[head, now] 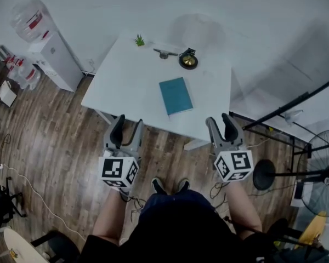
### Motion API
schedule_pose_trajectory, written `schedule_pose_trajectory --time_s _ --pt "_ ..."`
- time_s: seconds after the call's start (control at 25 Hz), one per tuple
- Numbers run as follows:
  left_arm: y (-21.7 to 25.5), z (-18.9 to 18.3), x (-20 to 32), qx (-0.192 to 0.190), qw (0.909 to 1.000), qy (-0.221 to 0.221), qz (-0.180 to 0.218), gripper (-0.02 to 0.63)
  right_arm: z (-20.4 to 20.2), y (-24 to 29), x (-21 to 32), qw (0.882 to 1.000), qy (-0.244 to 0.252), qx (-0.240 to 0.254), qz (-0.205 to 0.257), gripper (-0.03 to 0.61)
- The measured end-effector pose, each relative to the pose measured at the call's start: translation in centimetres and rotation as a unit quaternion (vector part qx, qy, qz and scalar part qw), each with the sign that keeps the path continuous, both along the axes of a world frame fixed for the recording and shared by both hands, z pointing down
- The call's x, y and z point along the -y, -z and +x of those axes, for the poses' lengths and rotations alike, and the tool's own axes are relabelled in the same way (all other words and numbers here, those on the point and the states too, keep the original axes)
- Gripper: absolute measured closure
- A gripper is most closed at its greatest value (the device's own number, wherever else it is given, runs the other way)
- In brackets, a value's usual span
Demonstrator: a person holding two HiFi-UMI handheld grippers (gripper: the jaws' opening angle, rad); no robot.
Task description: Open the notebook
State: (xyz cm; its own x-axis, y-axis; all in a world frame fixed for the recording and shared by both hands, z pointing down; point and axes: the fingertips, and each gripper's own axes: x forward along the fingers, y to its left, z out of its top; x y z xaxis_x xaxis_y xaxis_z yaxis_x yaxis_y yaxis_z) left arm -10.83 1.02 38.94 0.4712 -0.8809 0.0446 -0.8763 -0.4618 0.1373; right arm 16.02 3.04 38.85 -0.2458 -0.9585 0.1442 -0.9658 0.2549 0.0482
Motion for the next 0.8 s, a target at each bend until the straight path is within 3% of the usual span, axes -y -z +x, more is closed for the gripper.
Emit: schedule_pose_trajectory --time_s 0.36,0.8 --pt "-2.9 1.6 3.0 0.018 0.9995 0.004 -0.027 0.390 0.9 -3.9 4.8 0.999 0.018 0.013 -0.028 0.391" --pt "-4.6 3.3 10.4 0.049 0.9949 0.063 -0.062 0.390 2.2 -9.8 15.0 0.990 0.068 0.080 -0.093 0.394"
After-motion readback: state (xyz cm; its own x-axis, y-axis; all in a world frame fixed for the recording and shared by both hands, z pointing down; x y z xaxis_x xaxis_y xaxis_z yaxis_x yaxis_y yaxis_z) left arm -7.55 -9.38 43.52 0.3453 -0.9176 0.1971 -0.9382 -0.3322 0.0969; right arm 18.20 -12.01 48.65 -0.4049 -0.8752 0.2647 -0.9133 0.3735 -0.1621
